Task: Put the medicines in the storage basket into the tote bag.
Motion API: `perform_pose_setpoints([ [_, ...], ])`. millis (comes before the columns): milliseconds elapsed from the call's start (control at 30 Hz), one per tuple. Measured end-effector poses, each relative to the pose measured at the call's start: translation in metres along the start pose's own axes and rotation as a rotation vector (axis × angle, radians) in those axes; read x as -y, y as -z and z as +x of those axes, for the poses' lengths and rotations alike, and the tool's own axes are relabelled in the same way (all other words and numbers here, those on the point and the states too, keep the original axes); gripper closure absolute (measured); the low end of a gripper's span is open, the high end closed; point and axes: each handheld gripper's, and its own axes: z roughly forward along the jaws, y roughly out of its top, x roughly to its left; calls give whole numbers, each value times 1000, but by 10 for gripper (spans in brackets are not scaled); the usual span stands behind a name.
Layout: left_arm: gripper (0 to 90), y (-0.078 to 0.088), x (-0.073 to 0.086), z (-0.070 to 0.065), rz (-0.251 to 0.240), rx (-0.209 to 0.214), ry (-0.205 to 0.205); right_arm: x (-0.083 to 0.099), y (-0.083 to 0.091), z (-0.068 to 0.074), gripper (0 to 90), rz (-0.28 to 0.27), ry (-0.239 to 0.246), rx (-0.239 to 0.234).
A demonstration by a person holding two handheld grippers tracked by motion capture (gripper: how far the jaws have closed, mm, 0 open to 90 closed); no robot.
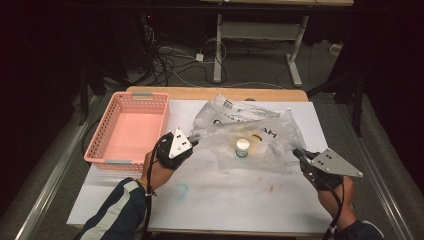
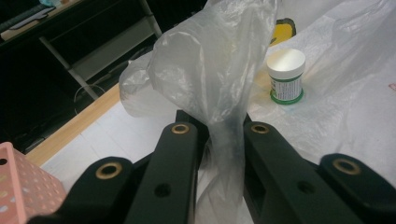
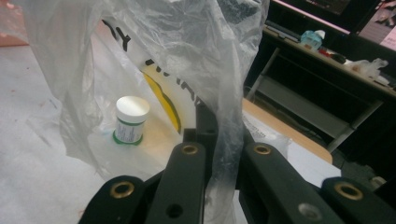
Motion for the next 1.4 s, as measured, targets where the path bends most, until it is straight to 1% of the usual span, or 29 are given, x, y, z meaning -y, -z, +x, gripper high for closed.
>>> perform_pose_setpoints([
  [33, 854, 1, -1, 0, -2, 1, 1, -1, 1, -1, 900, -6, -12, 3],
  [333, 854, 12, -5, 0, -20, -6, -2, -12, 5, -7, 900, -48, -4, 12],
  [467, 854, 21, -9, -1, -36, -11, -4, -16, 6, -7, 900, -65, 3, 12],
  [633, 854, 36, -17, -2, -60, -16, -25, -26, 13, -7, 900, -92, 10, 10],
  [667, 854, 39, -18, -2, -67, -18, -27, -29, 14, -7, 900, -100, 11, 13],
  [733, 854, 44, -22, 0, -70, -41, -37, -34, 15, -8, 900, -109, 30, 20],
  [833, 854, 48, -26, 7, -74, -61, -36, -42, 13, -11, 900, -115, 55, 51],
  [933, 854, 51, -30, 12, -82, -67, -34, -47, 12, -18, 900, -127, 31, 62],
  [1000, 854, 53, -32, 16, -90, -70, -29, -51, 12, -23, 900, -134, 28, 80],
  [1033, 854, 54, -34, 17, -91, -79, -31, -53, 12, -25, 900, -132, 26, 84],
  [1067, 854, 55, -35, 17, -87, -98, -44, -54, 11, -27, 900, -130, 25, 89],
  [1100, 854, 55, -37, 18, -85, -105, -52, -55, 10, -31, 900, -131, 28, 102],
  [1233, 854, 52, -40, 25, -89, -105, -37, -55, 1, -44, 900, -121, -4, 116],
  [1300, 853, 48, -42, 27, -84, -101, -31, -55, -6, -49, 900, -109, -2, 112],
  [1333, 854, 45, -42, 28, -78, -104, -33, -55, -10, -51, 900, -103, -5, 118],
  [1400, 853, 38, -43, 31, -70, -99, -24, -54, -17, -54, 900, -91, 2, 126],
])
